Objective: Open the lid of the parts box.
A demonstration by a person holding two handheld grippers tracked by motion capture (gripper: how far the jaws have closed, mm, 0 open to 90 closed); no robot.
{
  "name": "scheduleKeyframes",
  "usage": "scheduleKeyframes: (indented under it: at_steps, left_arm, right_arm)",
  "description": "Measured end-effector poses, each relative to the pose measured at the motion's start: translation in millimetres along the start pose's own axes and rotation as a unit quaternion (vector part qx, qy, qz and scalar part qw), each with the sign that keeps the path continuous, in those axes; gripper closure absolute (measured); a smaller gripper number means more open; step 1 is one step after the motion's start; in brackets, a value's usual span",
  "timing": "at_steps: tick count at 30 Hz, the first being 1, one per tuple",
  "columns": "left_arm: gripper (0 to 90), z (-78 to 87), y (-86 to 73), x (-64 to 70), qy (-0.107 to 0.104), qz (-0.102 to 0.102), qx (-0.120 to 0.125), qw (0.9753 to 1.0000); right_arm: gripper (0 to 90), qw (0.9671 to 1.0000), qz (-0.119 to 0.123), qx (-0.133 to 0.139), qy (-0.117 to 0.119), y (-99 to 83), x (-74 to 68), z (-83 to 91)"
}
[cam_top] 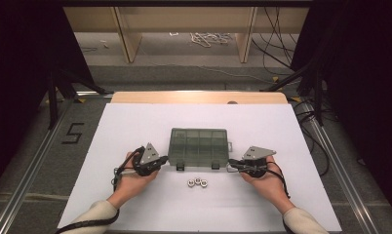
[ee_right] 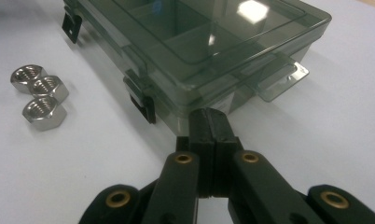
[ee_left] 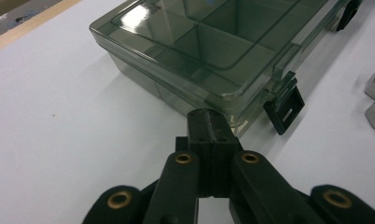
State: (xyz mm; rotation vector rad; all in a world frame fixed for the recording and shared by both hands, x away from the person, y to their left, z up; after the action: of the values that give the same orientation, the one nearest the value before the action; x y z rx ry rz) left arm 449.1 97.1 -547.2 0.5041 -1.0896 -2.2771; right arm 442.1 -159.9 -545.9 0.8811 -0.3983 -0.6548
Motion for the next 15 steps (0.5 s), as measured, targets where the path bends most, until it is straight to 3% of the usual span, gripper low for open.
scheduleKeyframes:
  at_steps: [6, 8, 15]
  left_arm:
    - [89.7, 2.2, 3.4, -1.8, 0.006, -0.004, 0.005, 1.0000]
    - [89.7, 2.4, 5.2, 0.1, 0.000, -0.001, 0.009, 1.0000]
    - [89.7, 4.5, 11.8, -0.9, 0.003, 0.001, 0.026, 0.9997]
  right_arm:
    - [90.0, 1.0000, -0.001, 0.010, 0.001, 3.1, 0.4, 1.3]
    - [90.0, 0.9999, -0.001, 0.011, 0.002, 3.6, 0.4, 1.7]
    - [90.0, 0.9992, -0.009, 0.038, -0.001, 12.5, 0.6, 4.9]
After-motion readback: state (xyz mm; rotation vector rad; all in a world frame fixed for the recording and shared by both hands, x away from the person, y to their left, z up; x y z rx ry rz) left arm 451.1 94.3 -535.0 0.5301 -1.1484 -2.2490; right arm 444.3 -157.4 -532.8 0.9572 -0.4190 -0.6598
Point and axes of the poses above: each handheld gripper's, and its own axes: z roughly backward along the jaws, y roughly out of its top, x roughly to its right, the point moved 10 cm from there along -z, roughly forward along the jaws, and after that the axes turned 3 degrees about -y, right-handed, at the moved point
